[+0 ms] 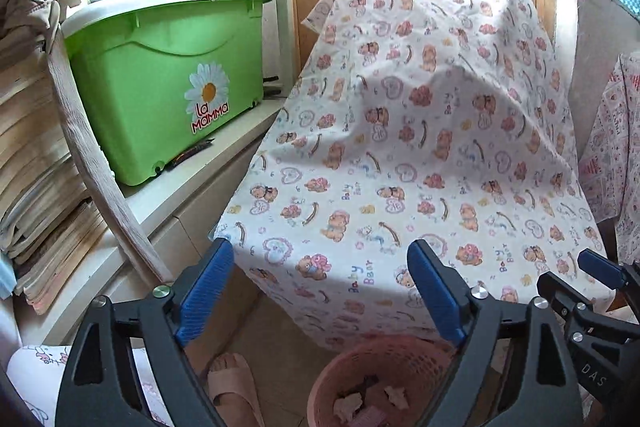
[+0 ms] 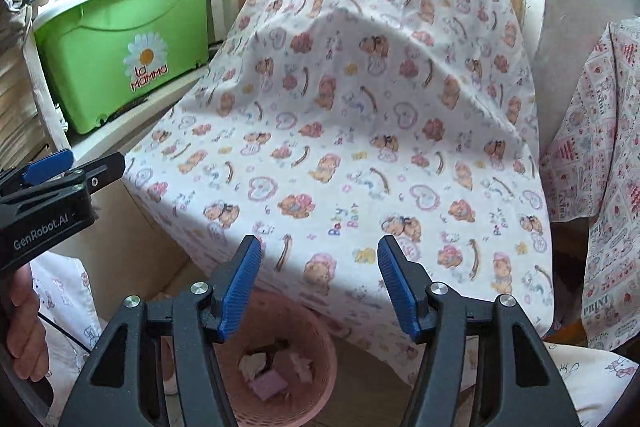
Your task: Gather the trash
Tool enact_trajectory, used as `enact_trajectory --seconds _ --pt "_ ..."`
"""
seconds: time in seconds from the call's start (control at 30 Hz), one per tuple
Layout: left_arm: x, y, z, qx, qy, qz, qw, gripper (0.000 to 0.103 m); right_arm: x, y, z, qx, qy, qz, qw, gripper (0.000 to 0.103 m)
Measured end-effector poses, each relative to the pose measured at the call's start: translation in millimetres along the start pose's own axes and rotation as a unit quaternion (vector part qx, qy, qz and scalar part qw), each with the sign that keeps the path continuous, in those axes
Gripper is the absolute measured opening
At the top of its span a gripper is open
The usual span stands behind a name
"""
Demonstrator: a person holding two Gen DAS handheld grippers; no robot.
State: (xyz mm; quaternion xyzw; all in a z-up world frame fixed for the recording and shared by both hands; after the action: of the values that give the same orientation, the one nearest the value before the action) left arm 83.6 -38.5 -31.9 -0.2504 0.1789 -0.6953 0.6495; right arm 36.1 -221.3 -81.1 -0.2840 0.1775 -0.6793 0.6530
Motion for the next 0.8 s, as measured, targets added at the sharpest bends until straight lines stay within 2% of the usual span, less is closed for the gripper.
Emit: enact_trajectory --seconds 0.07,0.13,0.27,0.33,0.4,0.63,0.7,0.8 --pt "0 3 1 -0.006 -0.018 -0.013 0.9997 0.094 8 -8 7 0.013 0.005 -0.003 1.000 0.064" --pt "-1 3 2 -0.012 -0.023 -0.016 0.9995 0.094 14 -12 10 0.022 0.015 -0.001 1.000 0.070" --pt "3 -3 6 0.007 -0.010 -0.019 0.9998 0.101 20 -16 12 0.034 0.024 -0.007 0.999 0.076" --pt "5 -6 7 0.012 -0.014 -0.033 0.9993 0.101 20 -15 13 0.037 0.018 -0.016 0.999 0.088" --pt "8 -8 8 0.013 -0.012 -0.044 0.9989 0.101 24 -17 14 0.043 0.022 -0.026 0.998 0.089" --pt "9 -13 9 0.043 0.019 -0.008 0.9989 0.101 26 -25 20 0.068 0.021 -0.037 0.997 0.095" --pt "9 -13 9 0.043 0.019 -0.007 0.9988 0.101 26 -28 22 0.074 0.014 -0.045 0.996 0.103" --pt "8 -13 9 0.040 0.017 -0.007 0.9990 0.101 26 -32 25 0.085 0.010 -0.047 0.995 0.103"
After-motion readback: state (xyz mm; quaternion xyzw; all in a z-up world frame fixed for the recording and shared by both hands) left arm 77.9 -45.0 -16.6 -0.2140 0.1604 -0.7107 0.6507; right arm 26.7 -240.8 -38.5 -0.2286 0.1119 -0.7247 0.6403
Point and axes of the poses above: each gripper's, at about its wrist camera, not at the fingertips, and y roughly the way its jaws point, x to its right, z to its top, the point moved 10 cm from there along y, roughly the way its jaws point, and after that the axes turned 11 degrees about -y, right-handed, at the moved point
